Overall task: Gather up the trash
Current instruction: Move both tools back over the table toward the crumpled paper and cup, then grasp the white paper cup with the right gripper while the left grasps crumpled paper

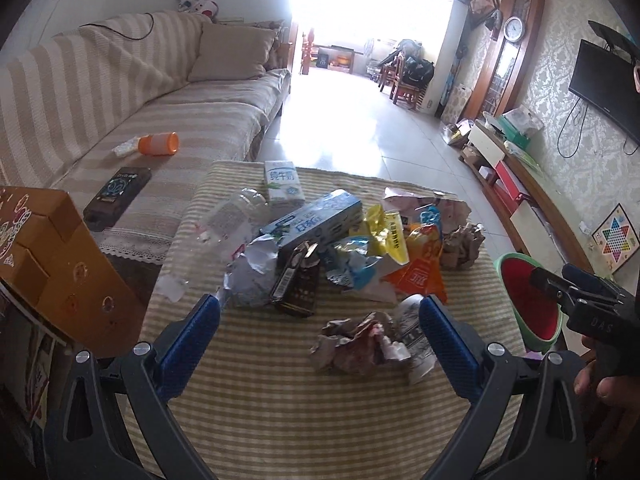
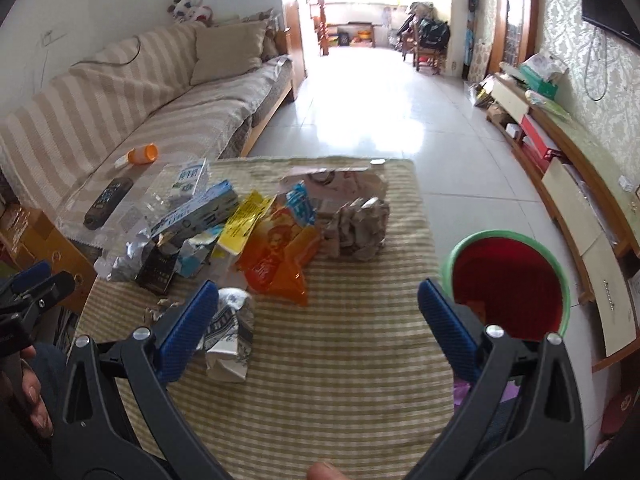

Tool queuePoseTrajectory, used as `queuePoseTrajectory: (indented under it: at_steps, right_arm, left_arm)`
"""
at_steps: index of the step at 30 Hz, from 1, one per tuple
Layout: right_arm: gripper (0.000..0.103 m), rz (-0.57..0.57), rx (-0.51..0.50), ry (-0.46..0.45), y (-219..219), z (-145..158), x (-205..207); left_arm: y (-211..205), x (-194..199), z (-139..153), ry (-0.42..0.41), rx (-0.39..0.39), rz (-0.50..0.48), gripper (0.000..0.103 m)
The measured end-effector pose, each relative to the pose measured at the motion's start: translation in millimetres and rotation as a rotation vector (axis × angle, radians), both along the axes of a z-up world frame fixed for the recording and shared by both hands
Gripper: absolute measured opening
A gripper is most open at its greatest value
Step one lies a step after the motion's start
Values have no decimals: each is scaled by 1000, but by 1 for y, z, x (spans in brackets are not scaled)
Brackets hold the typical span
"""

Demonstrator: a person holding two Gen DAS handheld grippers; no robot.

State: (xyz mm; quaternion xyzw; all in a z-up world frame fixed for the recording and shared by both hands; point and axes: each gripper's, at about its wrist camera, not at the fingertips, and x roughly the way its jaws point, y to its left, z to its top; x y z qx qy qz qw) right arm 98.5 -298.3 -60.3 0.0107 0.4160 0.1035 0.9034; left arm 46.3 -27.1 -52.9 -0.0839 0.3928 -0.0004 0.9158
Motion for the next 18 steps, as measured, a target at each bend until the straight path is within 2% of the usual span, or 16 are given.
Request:
queuePoseTrajectory:
  at_steps: [3, 8, 14, 16, 18]
  right_arm:
    - [98, 22, -21, 40, 16, -11, 2]
    - [98, 89, 22, 101, 39, -29, 1]
    - [98, 122, 26, 149, 56, -50, 6]
    - [93, 122, 33, 159, 57, -55, 8]
    - [92, 118, 35, 170, 57, -59, 11]
  left_arm:
    - [13, 1, -11, 22, -30, -10, 95]
    - [25, 4, -27, 61, -66, 6, 95]
    - [17, 15, -56, 145, -133, -113, 94]
    - [11, 19, -69, 187, -130, -147, 89]
    - [1, 22, -82, 223, -93, -185, 86]
